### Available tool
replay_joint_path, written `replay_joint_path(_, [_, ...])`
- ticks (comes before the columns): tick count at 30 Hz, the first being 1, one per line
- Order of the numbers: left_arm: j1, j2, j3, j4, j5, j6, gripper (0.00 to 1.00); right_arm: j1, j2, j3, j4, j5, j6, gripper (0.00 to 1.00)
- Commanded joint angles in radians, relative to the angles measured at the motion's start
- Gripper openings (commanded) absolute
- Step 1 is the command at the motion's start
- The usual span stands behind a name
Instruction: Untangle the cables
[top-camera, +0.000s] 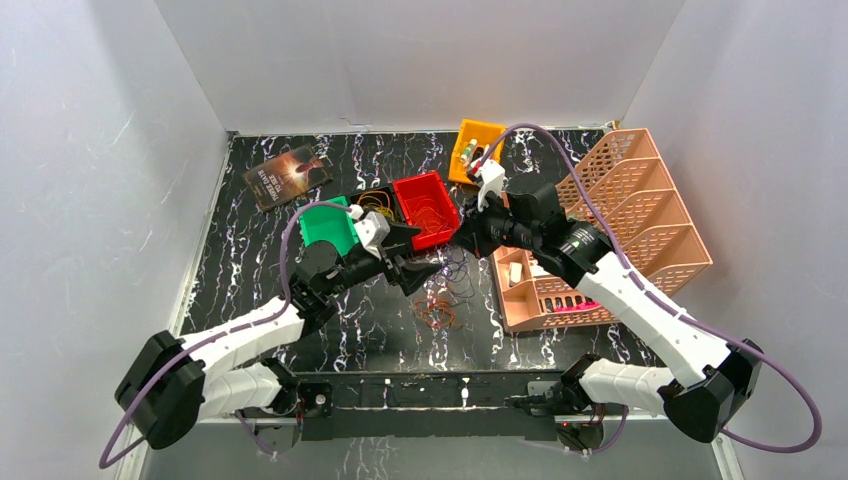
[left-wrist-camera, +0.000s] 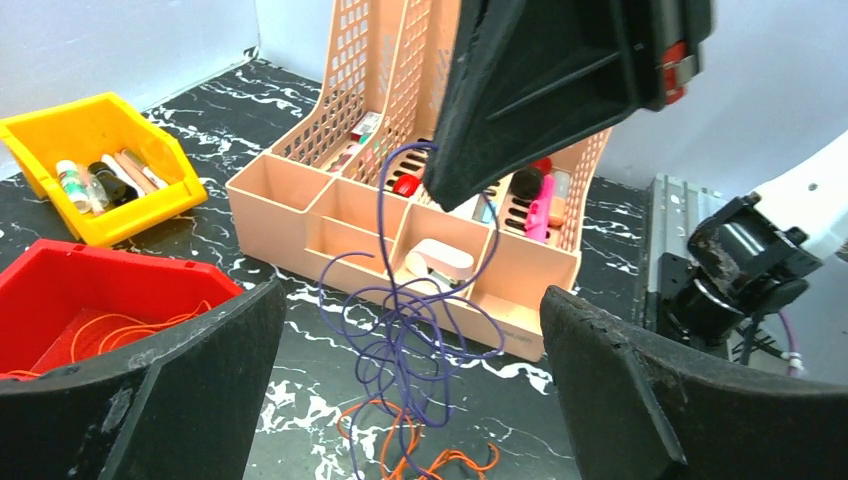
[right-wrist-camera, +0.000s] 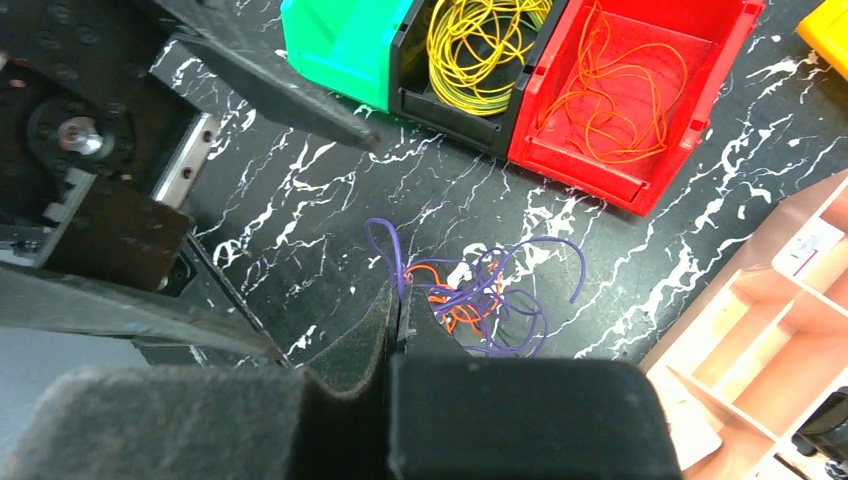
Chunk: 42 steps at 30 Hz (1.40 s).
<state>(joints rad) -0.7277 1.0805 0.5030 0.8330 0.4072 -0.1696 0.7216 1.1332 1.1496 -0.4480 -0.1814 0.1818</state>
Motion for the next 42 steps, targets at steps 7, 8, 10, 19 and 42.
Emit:
replay_joint_path(7, [-0.037, 0.186, 0.084, 0.196, -0.002, 0.041, 0.94, 0.004, -0.043, 0.058, 0.055, -0.092, 0.061, 0.0])
replay_joint_path(8, [-0.039, 0.206, 0.087, 0.21, -0.008, 0.036, 0.91, 0.003, -0.045, 0.057, 0.061, -0.098, 0.066, 0.0])
replay_joint_path(10, [-0.043, 0.247, 0.09, 0.241, -0.014, 0.013, 0.83, 0.004, -0.049, 0.06, 0.072, -0.113, 0.079, 0.0])
replay_joint_path(19, [-0.047, 0.368, 0.045, 0.283, -0.019, -0.061, 0.33, 0.003, -0.105, 0.093, 0.107, -0.116, 0.112, 0.0])
replay_joint_path(42, [-0.065, 0.468, -0.122, 0.264, -0.051, -0.119, 0.26, 0.003, -0.169, 0.342, 0.202, -0.084, 0.13, 0.0])
